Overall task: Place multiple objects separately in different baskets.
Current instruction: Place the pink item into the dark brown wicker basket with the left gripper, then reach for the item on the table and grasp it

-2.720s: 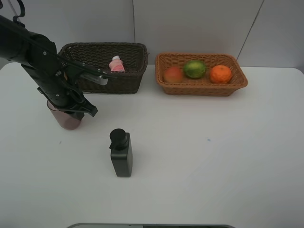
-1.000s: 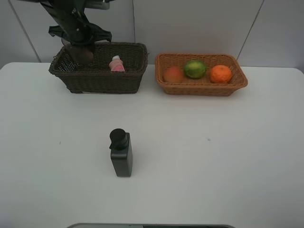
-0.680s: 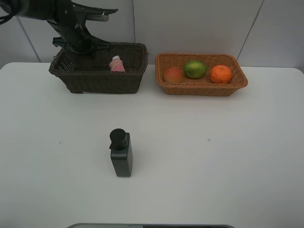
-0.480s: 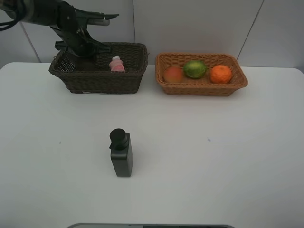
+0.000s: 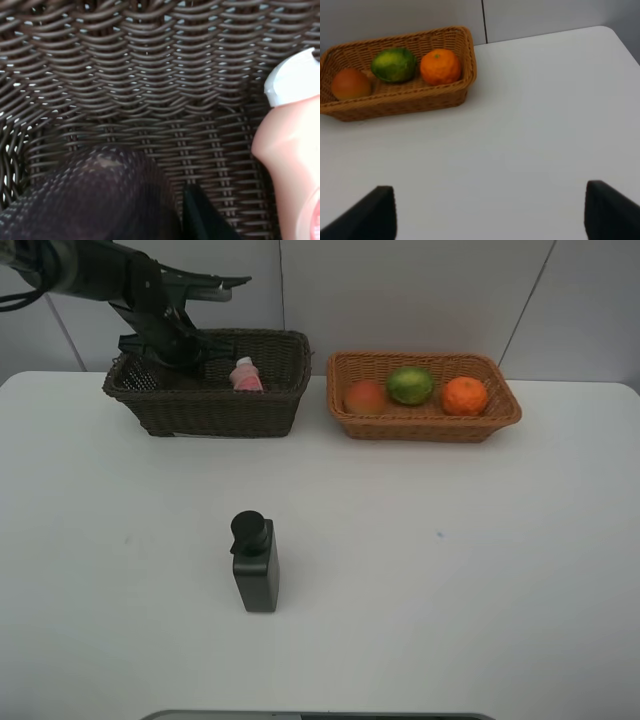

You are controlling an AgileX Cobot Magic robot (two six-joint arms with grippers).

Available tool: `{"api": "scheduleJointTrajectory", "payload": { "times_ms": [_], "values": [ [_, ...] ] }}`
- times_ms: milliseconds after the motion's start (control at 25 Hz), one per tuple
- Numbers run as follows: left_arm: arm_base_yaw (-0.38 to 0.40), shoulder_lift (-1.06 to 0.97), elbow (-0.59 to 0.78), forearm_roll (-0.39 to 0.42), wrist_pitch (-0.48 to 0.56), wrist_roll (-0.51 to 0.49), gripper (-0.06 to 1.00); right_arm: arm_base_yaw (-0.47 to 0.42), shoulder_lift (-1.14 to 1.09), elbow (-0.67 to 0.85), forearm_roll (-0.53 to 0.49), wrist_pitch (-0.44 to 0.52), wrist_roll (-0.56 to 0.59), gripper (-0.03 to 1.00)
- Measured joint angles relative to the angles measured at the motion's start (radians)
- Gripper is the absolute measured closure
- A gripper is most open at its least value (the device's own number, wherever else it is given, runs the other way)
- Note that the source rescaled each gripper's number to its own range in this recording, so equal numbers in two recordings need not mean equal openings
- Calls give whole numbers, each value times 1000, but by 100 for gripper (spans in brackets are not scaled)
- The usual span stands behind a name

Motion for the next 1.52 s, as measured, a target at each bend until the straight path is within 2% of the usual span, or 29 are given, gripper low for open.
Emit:
{"api": "scheduleJointTrajectory", "payload": {
  "times_ms": [80,280,400,640,840,1240,1320,1440,1520],
  "values": [
    [0,0,0,-1,0,0,85,0,0,0,0,0,0,34],
    [0,-16,0,-2,2,0,34,0,0,0,0,0,0,34],
    [0,-44,0,-4,27,0,19,0,0,0,0,0,0,34],
    [-12,-127,0,-5,140,0,16,0,0,0,0,0,0,34],
    [-61,-205,0,-6,266,2,16,0,0,0,0,0,0,34],
    [-252,-314,8,-24,489,4,15,0,0,0,0,0,0,34],
    [-289,-336,43,-29,499,-5,11,0,0,0,0,0,0,34],
    [-334,-383,126,-36,494,-36,-1,0,0,0,0,0,0,34],
    [-363,-413,185,-36,479,-62,-4,0,0,0,0,0,0,34]
  ]
}}
